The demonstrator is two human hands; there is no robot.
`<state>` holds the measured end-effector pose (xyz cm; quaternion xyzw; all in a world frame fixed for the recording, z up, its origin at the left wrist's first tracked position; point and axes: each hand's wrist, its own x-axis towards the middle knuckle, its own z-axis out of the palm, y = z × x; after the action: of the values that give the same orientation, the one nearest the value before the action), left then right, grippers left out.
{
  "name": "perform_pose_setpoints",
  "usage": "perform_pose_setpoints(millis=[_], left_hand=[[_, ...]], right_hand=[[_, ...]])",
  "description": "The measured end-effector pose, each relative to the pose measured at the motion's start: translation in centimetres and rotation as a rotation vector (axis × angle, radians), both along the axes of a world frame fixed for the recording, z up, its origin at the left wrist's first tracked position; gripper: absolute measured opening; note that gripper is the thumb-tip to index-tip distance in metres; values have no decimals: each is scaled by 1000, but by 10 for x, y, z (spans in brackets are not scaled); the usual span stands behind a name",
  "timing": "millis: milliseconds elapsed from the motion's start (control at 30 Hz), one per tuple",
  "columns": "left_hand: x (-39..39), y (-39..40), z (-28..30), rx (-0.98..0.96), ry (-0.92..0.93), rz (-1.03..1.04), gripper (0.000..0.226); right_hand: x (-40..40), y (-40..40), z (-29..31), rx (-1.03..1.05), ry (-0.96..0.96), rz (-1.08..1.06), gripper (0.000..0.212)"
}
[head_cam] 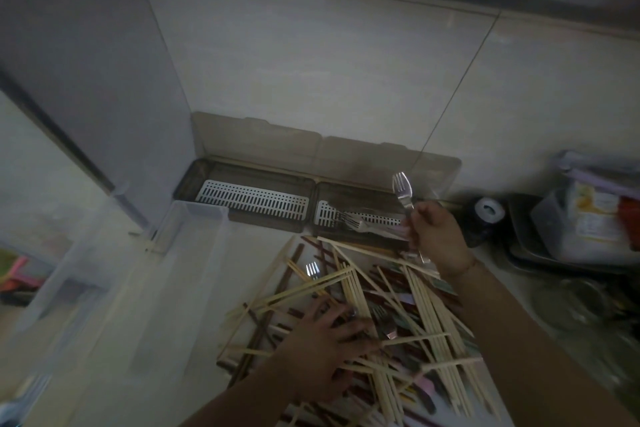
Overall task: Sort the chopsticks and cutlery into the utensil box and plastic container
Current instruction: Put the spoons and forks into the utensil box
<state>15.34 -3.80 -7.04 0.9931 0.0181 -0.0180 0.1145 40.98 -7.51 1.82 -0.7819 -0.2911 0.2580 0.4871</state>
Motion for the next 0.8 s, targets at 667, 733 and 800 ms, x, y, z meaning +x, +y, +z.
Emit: perform_pose_setpoints(millis=[667,733,800], left_hand=[[-1,0,-3,-84,-62,45,59],[-2,-1,-7,-116,-81,71,56],[-3,-2,-11,-152,-111,135,57]], right_hand=[[37,46,-70,-675,-424,218,18],[37,43,-72,-667,-452,221,20],[37,39,-72,-631,-484,236,23]])
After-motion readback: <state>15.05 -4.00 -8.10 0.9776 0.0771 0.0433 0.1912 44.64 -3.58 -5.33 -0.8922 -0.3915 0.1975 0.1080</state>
